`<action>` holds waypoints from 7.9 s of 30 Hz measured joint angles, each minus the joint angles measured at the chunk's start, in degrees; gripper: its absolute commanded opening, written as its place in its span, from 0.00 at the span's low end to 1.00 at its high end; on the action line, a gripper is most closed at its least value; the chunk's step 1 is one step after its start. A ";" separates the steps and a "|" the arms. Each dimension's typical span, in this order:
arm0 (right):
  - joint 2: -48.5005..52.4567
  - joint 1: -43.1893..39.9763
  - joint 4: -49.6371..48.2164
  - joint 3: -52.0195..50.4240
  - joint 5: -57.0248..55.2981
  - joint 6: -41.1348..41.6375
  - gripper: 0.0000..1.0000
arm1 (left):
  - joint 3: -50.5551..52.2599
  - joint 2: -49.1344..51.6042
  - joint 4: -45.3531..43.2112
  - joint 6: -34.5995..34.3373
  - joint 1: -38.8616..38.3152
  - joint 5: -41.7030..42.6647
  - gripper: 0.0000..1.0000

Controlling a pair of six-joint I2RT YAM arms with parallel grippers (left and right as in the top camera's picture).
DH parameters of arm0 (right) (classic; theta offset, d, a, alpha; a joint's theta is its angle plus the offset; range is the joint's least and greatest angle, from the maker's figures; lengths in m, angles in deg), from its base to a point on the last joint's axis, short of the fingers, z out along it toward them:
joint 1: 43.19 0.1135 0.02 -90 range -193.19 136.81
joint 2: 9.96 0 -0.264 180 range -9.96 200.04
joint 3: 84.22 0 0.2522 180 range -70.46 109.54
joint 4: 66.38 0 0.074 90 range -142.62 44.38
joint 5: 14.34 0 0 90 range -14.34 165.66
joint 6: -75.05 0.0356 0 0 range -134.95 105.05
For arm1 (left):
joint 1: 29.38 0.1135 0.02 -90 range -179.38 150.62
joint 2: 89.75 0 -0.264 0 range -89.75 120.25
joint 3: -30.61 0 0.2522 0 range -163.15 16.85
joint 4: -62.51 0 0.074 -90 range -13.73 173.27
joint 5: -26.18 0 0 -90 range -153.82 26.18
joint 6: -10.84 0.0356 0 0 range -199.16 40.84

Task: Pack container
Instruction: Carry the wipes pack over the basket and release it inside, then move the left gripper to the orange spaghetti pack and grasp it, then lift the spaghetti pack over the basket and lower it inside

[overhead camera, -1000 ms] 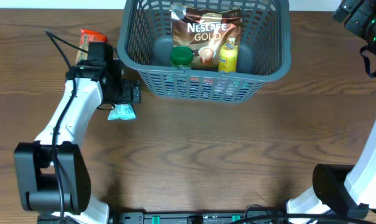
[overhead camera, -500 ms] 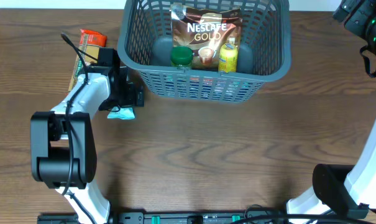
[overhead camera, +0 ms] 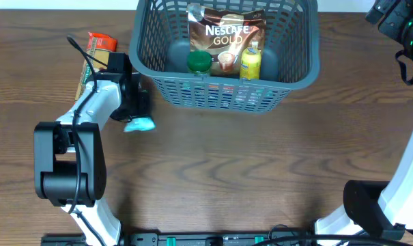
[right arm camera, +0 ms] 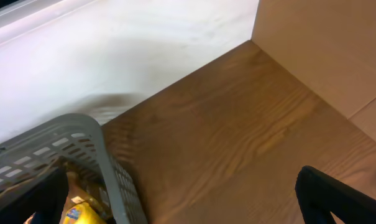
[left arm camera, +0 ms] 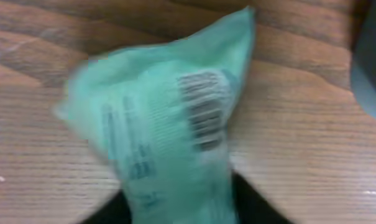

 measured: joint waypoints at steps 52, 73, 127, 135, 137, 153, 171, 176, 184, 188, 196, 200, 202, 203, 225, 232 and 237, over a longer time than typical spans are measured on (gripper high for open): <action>0.00 0.00 0.00 0.00 0.00 0.00 0.99 | -36.20 -16.24 -6.40 2.51 -13.00 23.93 0.06; 0.00 0.00 0.00 0.00 0.00 0.00 0.99 | -36.17 -3.21 -6.75 2.51 -22.77 25.18 0.57; 0.00 0.00 0.02 0.00 0.00 0.00 0.99 | -37.77 -2.82 16.11 14.58 10.10 -14.14 0.98; 0.00 0.02 0.02 0.00 0.00 0.00 0.99 | -37.75 8.15 12.57 18.14 12.50 -9.16 0.98; 0.00 0.02 0.00 0.00 0.00 0.00 0.99 | -37.73 10.19 12.37 17.99 13.77 -8.59 0.98; 0.00 0.02 0.00 0.00 0.00 -0.02 0.99 | -37.57 22.49 13.57 21.14 18.01 0.50 0.98; 0.00 0.00 0.02 0.00 0.00 -0.02 0.99 | -35.93 23.80 12.44 23.10 18.03 1.51 0.93; 0.00 0.00 0.00 0.00 0.00 0.00 0.99 | -35.93 23.82 12.87 23.08 18.16 1.38 0.43; 0.00 0.00 0.00 0.00 0.00 0.00 0.99 | -36.44 22.27 13.79 23.30 18.45 1.92 0.06; 0.00 0.00 0.00 0.00 0.00 0.00 0.99 | -36.46 22.23 13.79 23.28 18.45 1.92 0.06; 0.00 0.02 0.00 0.00 0.00 0.00 0.99 | -37.29 21.62 14.29 23.04 18.43 1.70 0.06; 0.00 0.00 0.00 0.00 0.00 0.00 0.99 | -38.23 17.88 14.71 23.04 18.32 1.49 0.06; 0.00 0.00 0.00 0.00 0.00 0.00 0.99 | -38.88 15.10 14.49 23.04 18.18 1.46 0.06; 0.00 0.02 0.00 0.00 0.00 0.00 0.99 | -39.36 13.09 14.32 23.04 18.10 1.40 0.06; 0.00 0.00 0.00 0.00 0.00 0.00 0.99 | -45.51 -18.21 2.62 34.16 -3.04 26.36 0.06; 0.00 0.00 0.00 0.00 0.00 0.00 0.99 | -45.48 -14.45 4.61 45.72 -7.80 36.06 0.06; 0.00 0.00 0.02 0.00 0.00 0.00 0.99 | -45.48 -10.12 11.39 53.53 -9.33 38.12 0.06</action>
